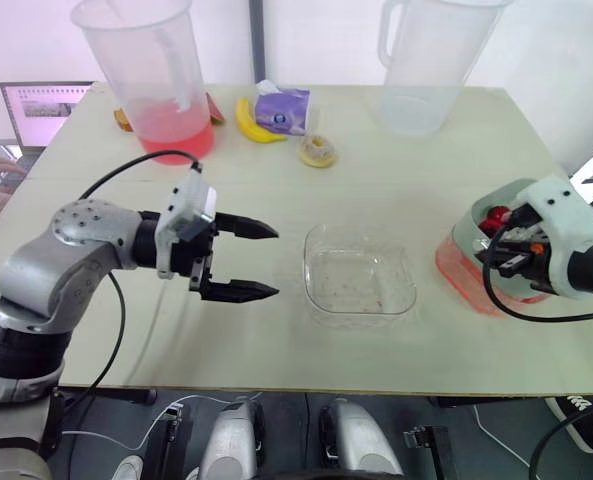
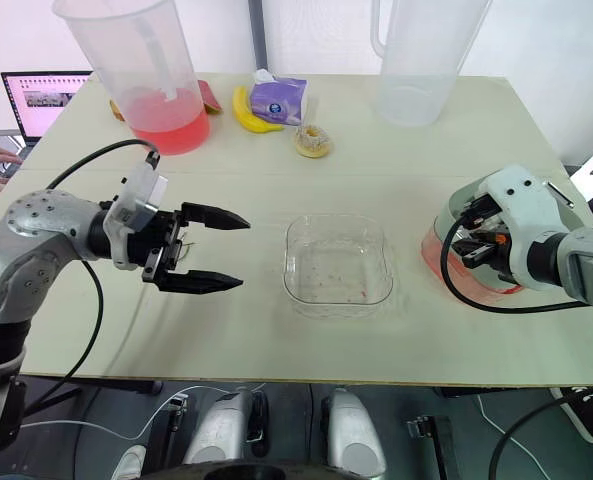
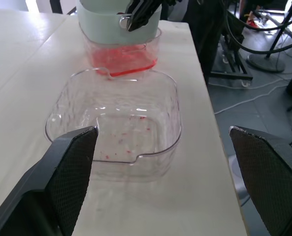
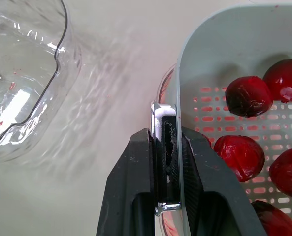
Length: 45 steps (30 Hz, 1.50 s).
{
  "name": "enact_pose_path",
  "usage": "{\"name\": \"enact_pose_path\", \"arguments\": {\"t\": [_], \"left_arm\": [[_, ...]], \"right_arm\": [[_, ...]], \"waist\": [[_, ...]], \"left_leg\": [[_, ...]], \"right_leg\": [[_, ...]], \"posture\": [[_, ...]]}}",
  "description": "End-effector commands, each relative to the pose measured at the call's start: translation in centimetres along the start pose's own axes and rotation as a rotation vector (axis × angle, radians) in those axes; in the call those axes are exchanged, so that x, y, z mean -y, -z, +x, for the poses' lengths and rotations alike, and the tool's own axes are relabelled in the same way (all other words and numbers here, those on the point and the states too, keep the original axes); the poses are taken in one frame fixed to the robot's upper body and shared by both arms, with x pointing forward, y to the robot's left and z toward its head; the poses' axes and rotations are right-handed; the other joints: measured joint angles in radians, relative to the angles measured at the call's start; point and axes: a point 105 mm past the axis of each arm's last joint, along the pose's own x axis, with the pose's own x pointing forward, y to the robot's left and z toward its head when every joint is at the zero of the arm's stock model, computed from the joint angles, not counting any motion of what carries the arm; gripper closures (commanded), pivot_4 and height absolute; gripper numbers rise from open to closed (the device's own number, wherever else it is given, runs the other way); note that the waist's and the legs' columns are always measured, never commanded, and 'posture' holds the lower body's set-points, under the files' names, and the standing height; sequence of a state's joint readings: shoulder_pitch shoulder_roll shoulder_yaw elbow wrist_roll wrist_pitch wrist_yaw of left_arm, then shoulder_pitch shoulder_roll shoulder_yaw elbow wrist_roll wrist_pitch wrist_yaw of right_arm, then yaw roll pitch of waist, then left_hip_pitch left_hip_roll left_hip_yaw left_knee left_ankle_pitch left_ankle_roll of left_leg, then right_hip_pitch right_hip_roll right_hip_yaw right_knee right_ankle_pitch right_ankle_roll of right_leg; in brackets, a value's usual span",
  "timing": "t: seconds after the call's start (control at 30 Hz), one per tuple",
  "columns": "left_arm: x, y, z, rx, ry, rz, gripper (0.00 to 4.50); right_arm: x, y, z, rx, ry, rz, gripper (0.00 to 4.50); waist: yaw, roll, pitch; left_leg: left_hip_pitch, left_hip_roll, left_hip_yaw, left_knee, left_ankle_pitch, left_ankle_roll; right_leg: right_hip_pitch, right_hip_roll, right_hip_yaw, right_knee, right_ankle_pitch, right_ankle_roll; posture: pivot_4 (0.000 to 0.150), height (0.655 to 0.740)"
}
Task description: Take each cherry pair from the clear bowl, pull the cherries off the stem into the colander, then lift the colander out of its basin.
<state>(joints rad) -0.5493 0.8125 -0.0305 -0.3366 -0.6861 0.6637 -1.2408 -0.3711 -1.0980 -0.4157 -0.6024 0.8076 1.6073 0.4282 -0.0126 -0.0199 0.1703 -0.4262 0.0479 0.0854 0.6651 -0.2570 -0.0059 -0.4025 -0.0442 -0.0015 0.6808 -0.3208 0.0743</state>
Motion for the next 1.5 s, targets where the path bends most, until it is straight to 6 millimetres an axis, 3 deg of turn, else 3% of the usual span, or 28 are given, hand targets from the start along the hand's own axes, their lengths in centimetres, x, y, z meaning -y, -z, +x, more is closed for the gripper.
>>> {"name": "enact_pose_path", "arguments": {"t": [0.03,0.6,0.73,0.93,1.13,1.3,1.5], "left_arm": [[0.2,-0.6,0.2,0.008,0.02,0.04,0.0],[0.0,-0.5,0.4,0.011,0.021,0.039,0.0],[0.1,-0.5,0.4,0.011,0.022,0.038,0.0],[0.0,-0.4,0.4,0.009,0.014,0.034,0.0],[-1.0,0.0,0.4,0.01,-0.063,0.003,0.0],[-3.0,0.5,0.5,0.029,-0.269,-0.045,0.0],[-4.5,0.8,-0.2,0.075,-0.505,-0.08,0.0]], "right_arm": [[0.6,0.1,-0.7,0.023,0.044,0.017,4.29],[1.5,-0.8,-1.3,0.046,0.075,0.011,4.29],[1.4,0.0,-0.9,0.022,0.078,0.023,4.29],[1.4,-1.5,-1.5,0.081,0.084,0.002,4.29],[0.3,-5.3,-2.2,0.191,0.05,-0.099,4.29],[-1.1,-9.1,-0.2,0.281,-0.019,-0.137,4.29],[-2.4,-10.7,4.3,0.25,-0.114,-0.164,4.29]], "waist": [[0.001,0.0,0.0],[0.0,0.0,0.0],[0.002,0.0,0.0],[0.0,0.0,0.0],[-0.003,0.001,0.0],[-0.004,0.001,0.0],[0.0,0.001,0.0]], "left_leg": [[0.0,0.0,0.0,0.0,0.0,0.0],[0.0,0.0,0.0,0.0,0.0,0.0],[0.0,0.0,0.0,0.0,0.0,0.0],[0.0,0.0,0.0,0.0,0.0,0.0],[0.0,0.0,0.0,0.0,0.0,0.0],[0.0,0.0,0.0,0.0,0.0,0.0],[-0.002,0.0,0.0,0.0,0.0,0.0]], "right_leg": [[0.0,0.0,0.0,0.0,0.0,0.0],[0.0,0.0,0.0,0.0,0.0,0.0],[0.0,0.0,0.0,0.0,0.0,0.0],[0.0,0.0,0.0,0.0,0.0,0.0],[-0.001,0.0,0.0,0.001,0.0,0.0],[-0.001,0.0,0.001,0.001,0.0,0.0],[-0.003,-0.001,0.001,0.001,0.0,0.0]], "posture": [[0.15,0.74],[0.15,0.74],[0.15,0.74],[0.15,0.74],[0.15,0.74],[0.15,0.74],[0.15,0.74]]}}
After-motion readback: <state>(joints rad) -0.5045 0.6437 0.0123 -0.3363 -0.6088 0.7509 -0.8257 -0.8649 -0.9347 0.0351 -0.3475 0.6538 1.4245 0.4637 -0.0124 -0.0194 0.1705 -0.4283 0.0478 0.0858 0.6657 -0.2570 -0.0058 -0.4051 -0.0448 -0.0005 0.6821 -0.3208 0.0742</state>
